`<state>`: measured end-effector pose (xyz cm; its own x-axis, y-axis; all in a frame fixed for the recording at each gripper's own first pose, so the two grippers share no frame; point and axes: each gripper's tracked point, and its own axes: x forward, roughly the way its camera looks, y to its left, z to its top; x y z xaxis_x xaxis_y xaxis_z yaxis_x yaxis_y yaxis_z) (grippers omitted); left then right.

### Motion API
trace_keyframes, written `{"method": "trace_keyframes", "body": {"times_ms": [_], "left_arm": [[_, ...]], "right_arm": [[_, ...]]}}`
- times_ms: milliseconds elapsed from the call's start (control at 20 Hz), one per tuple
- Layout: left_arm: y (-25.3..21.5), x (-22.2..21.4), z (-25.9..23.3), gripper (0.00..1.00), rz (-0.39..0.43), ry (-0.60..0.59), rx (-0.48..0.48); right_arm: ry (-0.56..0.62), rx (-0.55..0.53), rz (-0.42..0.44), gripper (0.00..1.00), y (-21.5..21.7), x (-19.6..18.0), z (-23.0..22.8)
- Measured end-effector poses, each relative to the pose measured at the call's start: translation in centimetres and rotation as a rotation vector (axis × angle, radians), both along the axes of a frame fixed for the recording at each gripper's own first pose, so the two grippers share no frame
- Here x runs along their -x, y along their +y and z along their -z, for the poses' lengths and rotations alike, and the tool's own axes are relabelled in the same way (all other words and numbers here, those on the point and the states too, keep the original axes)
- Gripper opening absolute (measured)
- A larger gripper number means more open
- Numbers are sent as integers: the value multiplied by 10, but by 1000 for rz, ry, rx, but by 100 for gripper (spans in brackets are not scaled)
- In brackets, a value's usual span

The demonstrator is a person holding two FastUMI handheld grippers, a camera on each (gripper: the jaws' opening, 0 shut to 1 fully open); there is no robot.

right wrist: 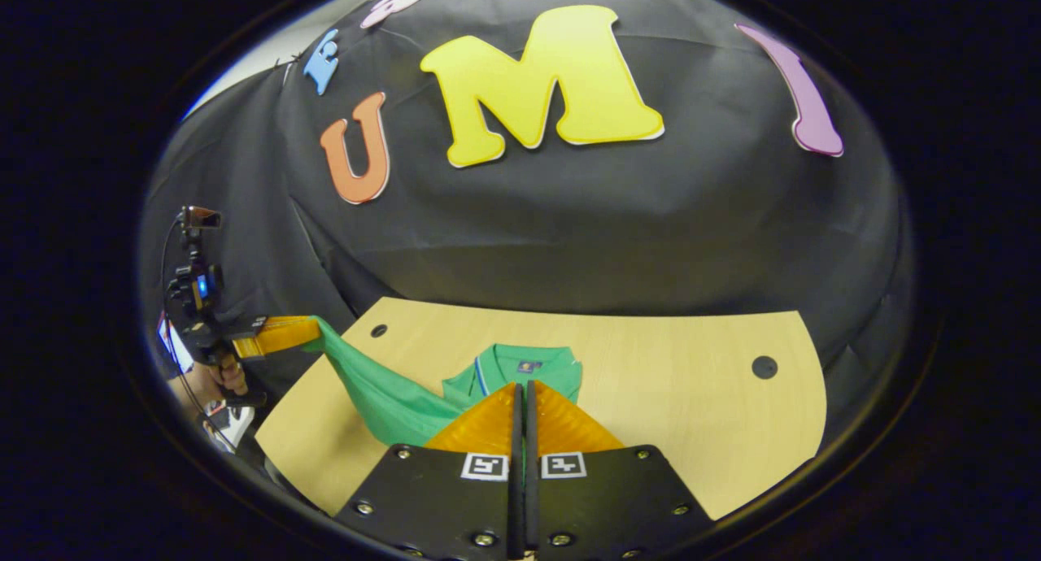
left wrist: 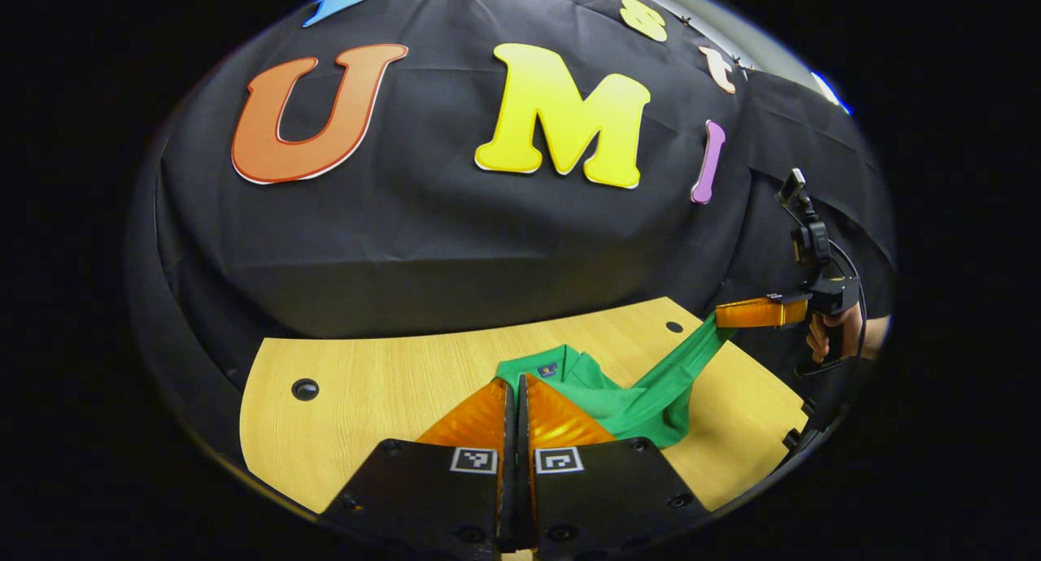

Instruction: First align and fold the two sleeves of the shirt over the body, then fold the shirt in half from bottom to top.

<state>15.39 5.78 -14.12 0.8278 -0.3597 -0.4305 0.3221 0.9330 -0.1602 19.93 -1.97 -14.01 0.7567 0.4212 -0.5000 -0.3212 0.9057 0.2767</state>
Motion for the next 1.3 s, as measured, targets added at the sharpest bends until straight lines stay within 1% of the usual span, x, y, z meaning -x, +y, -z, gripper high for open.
{"method": "trace_keyframes", "body": {"times_ms": [200, 300, 400, 600, 800, 900, 950, 1000, 1050, 1100, 1200, 1300], "left_arm": [[2, -36, 15, 3, -6, -3, -40], [3, -50, 31, 3, -6, 4, -59], [5, -68, 50, 3, -20, 14, -76], [2, -94, 93, 3, -52, 41, -72], [-1, -113, 136, 3, -90, 77, -71], [-2, -113, 156, 3, -121, 114, -75], [-4, -112, 166, 5, -126, 134, -56], [-7, -111, 173, 8, -137, 153, -29], [-7, -110, 177, 30, -159, 167, -11], [-4, -107, 178, 53, -193, 171, -9], [2, -102, 174, 99, -246, 170, 4], [8, -100, 167, 99, -286, 162, 15]], "right_arm": [[-18, 69, 64, 0, -25, -51, 14], [-8, 90, 91, 0, -37, -74, 28], [10, 112, 97, 0, -43, -88, 53], [64, 122, 86, 0, -37, -113, 100], [65, 142, 98, 0, -26, -136, 128], [63, 197, 92, 0, -24, -143, 143], [68, 216, 91, 1, -23, -145, 148], [76, 216, 91, 3, -19, -144, 152], [79, 214, 95, 4, -16, -145, 154], [77, 212, 94, 9, -14, -145, 154], [61, 234, 96, 54, -13, -143, 153], [33, 260, 116, 100, -19, -140, 146]]}}
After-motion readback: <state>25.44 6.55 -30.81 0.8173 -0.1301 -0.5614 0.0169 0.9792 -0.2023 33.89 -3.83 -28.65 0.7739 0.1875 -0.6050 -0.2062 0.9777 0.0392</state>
